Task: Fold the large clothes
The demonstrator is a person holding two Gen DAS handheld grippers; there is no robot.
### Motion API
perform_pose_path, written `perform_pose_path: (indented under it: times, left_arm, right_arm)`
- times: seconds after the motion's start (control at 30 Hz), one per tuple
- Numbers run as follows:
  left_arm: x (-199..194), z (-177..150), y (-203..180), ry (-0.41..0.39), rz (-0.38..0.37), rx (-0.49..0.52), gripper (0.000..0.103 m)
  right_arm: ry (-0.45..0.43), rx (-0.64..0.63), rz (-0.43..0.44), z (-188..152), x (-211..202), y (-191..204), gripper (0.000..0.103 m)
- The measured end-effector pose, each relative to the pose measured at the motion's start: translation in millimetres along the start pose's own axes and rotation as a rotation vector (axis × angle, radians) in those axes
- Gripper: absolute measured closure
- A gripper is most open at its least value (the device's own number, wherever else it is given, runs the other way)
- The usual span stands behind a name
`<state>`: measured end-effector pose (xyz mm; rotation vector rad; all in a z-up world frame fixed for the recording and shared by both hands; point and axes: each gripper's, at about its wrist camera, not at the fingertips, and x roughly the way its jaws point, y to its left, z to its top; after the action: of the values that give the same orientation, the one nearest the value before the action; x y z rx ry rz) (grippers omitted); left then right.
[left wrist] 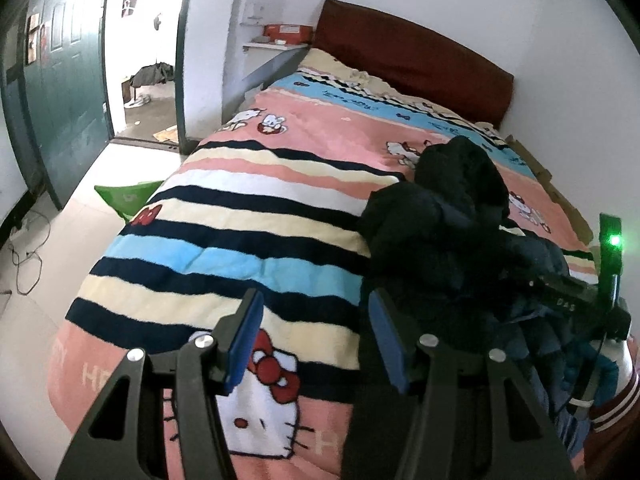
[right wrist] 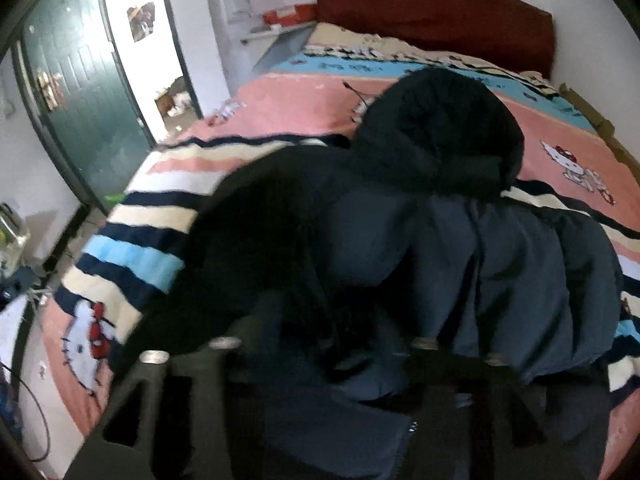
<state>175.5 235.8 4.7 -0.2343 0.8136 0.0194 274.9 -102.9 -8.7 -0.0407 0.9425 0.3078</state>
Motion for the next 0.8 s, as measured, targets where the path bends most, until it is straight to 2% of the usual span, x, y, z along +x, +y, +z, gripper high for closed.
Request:
perform_pose_path:
  times: [0.03,0.2,0.3,0.4,0.6,0.8]
  left_arm:
    - [-1,1,-5,-0.002,-0.003,0.006,0.05]
    - [-4,3,-36,-0.002,-0.021,0.046,0.05]
    - [-2,3,-66,0.009,-0.035,0.087,0.05]
    - [0,3,-100,0.017,-0.055,0.131,0.05]
    - [19,4,-173,0.03,-0.106,0.161,0.05]
    - [63,2,-255,0.083,-0.18,0.187,0.05]
  right_arm:
    - [-0.014,-0.002,0.008,2,-6,1,0.031]
    - [-0.07,-0.01,0.061,5,-35,0,0.031]
    - [-0.109,0.005,0.068,3,-60,-19,0.031]
    - [-0.136,0.046,0.052,-1,-80,-50,0.031]
    - [-0.147,0.112,-0.07,-22,-113,-142,0.031]
    - [-0.171,0.149,-0.12,-27,-124,-215,0.031]
